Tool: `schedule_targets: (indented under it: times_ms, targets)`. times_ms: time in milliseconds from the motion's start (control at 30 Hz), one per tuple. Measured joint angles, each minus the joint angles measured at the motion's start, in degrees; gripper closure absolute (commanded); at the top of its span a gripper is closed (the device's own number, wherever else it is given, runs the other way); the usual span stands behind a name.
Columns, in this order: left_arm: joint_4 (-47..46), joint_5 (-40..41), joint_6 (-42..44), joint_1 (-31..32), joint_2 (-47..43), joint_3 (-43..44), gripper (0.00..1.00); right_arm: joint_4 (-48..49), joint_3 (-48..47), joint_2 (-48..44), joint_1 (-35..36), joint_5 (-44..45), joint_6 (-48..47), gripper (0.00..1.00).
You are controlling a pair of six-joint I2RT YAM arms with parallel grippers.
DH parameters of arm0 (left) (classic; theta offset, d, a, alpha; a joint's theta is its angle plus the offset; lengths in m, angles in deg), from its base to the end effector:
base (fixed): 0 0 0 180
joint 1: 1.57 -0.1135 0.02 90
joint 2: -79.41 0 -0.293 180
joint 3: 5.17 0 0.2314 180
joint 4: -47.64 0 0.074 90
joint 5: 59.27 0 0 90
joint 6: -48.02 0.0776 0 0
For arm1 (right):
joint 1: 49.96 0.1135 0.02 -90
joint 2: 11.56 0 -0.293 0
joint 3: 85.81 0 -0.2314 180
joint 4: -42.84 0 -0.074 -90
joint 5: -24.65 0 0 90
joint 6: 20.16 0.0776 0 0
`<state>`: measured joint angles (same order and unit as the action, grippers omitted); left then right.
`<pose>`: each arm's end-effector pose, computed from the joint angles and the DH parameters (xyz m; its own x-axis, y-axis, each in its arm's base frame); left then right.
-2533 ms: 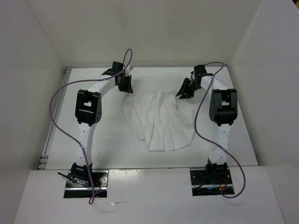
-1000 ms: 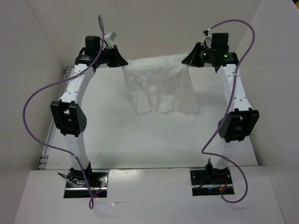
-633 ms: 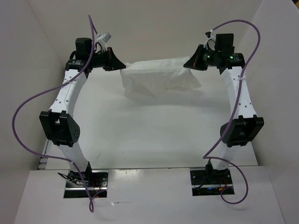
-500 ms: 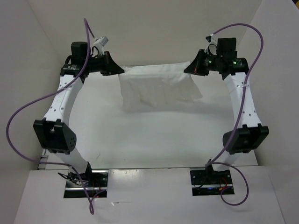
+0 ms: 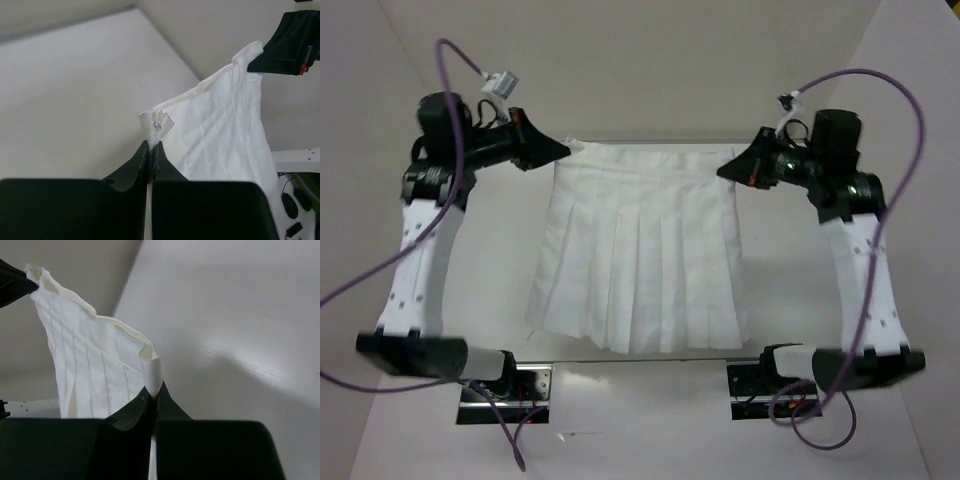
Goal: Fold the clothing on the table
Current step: Flatten the skirt out
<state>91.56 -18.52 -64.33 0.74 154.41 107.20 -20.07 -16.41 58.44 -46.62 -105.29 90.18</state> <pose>0.2493 -0.0689 0.5227 -0.4014 -0.2322 -0.8860 0.6765 0.5769 -0.4577 0.2157 0.0625 0.4887 -0.5770 0.2333 -0.7827 -0.4661 0.6929 0.5501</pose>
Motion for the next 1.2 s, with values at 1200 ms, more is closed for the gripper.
schedule_targets:
  times_ms: [1200]
  targets:
    - [-8.07, 11.98, -5.95, 4.11, 18.75, -36.85, 0.98, 11.37, 28.59, 10.34, 9.05, 14.27, 2.49, 1.00]
